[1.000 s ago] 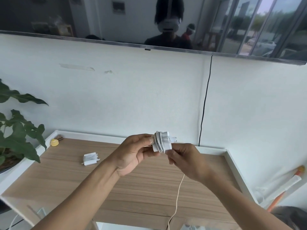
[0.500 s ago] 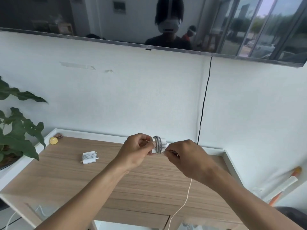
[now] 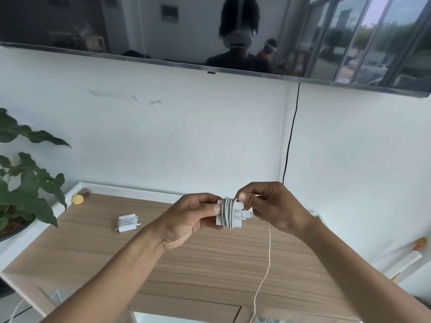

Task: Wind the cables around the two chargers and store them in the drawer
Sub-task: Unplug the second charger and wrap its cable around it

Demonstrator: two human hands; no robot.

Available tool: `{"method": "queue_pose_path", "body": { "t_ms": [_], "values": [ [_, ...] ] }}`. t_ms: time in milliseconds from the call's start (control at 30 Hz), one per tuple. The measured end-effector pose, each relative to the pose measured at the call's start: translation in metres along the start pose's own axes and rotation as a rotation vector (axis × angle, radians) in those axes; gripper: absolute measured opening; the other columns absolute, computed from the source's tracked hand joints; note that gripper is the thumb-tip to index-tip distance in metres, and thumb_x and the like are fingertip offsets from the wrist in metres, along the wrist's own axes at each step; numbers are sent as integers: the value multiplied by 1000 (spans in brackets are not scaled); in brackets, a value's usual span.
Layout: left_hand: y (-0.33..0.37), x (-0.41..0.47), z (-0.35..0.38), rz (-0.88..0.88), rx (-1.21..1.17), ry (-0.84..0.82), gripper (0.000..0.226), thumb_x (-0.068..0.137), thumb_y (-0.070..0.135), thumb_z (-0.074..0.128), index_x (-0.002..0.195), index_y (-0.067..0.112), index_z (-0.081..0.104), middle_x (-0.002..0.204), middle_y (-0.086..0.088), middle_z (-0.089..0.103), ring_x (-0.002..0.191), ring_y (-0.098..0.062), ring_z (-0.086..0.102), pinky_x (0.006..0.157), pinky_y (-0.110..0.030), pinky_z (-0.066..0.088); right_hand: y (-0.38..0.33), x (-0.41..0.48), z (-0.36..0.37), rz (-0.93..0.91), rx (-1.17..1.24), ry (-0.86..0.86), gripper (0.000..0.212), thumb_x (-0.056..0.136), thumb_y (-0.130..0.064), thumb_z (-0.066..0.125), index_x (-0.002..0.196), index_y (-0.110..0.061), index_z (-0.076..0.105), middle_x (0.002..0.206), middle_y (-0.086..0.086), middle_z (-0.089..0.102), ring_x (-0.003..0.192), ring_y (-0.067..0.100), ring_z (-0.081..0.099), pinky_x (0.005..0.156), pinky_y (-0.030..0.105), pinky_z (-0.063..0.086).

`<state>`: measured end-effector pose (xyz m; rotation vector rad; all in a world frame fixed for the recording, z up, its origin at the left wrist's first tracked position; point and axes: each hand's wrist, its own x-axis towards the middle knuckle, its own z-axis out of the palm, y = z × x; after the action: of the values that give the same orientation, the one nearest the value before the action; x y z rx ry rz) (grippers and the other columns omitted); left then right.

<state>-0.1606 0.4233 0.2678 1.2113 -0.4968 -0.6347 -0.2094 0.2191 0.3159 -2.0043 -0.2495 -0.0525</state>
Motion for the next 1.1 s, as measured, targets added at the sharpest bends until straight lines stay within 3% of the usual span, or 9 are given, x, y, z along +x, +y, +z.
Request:
{"method": "queue_pose_path", "body": {
  "t_ms": [100, 333, 500, 633, 733, 833, 933, 1000, 1100],
  "values": [
    [0, -1, -2, -5, -57, 14, 41, 83, 14, 58, 113, -15, 57, 97, -19, 69, 85, -27, 67, 75, -33, 58, 7, 3, 7, 13, 98, 40, 23, 86, -30, 61, 81, -10, 71, 61, 3, 50, 44, 14, 34, 43, 20, 31],
    [-1, 0, 1, 27, -159, 44, 44, 85, 16, 57, 113, -18, 56, 96, -18, 69, 86, -22, 67, 73, -29, 57, 21, -2, 29, 92, 113, 105, 31, 96, 0, 42, 79, -10, 66, 48, -9, 51, 38, 8, 36, 41, 17, 29],
    [-5, 6, 4, 71, -243, 208, 22, 88, 10, 57, 96, -5, 71, 94, -17, 72, 82, -21, 67, 71, -28, 59, 28, -11, 41, -5, -221, 173, 33, 97, -18, 50, 66, -15, 61, 46, -8, 52, 41, 4, 43, 48, 16, 35],
    [-7, 13, -2, 111, -18, 404, 20, 92, 5, 57, 101, -12, 64, 98, -23, 72, 84, -26, 69, 73, -31, 59, 26, -13, 43, -19, -414, 116, 21, 95, -20, 53, 83, -18, 70, 54, -7, 54, 45, 6, 45, 47, 13, 34],
    [-11, 16, -8, 105, 146, 490, 14, 90, 5, 62, 98, -7, 64, 98, -27, 67, 82, -28, 69, 76, -33, 60, 19, -9, 37, -56, -591, 93, 22, 94, -27, 54, 77, -19, 66, 55, -5, 53, 49, 12, 42, 51, 23, 37],
    [-12, 13, -10, 91, 271, 431, 4, 89, 4, 64, 92, 3, 64, 89, -22, 64, 75, -22, 67, 73, -31, 59, 10, -6, 32, -148, -803, 84, 24, 94, -30, 51, 76, -18, 62, 67, -4, 60, 61, 17, 51, 58, 33, 44],
    [-10, 8, -12, 78, 370, 342, 4, 88, 6, 66, 92, 5, 64, 87, -20, 64, 75, -22, 66, 74, -34, 59, 5, -3, 26, -252, -862, 75, 19, 93, -35, 53, 84, -25, 67, 80, -8, 66, 69, 16, 58, 59, 28, 40],
    [-6, 6, -13, 72, 374, 298, 12, 86, 10, 68, 95, 2, 64, 93, -24, 67, 82, -31, 68, 81, -45, 59, 2, -2, 23, -331, -861, 92, 23, 91, -40, 49, 83, -29, 67, 79, -10, 65, 65, 16, 59, 54, 26, 39],
    [1, 2, -16, 54, 385, 267, 22, 84, 15, 69, 97, -1, 63, 97, -26, 68, 89, -40, 69, 86, -50, 57, 3, -1, 22, -457, -867, 109, 22, 89, -40, 48, 81, -32, 66, 74, -12, 63, 55, 13, 54, 46, 25, 40]
  ]
}}
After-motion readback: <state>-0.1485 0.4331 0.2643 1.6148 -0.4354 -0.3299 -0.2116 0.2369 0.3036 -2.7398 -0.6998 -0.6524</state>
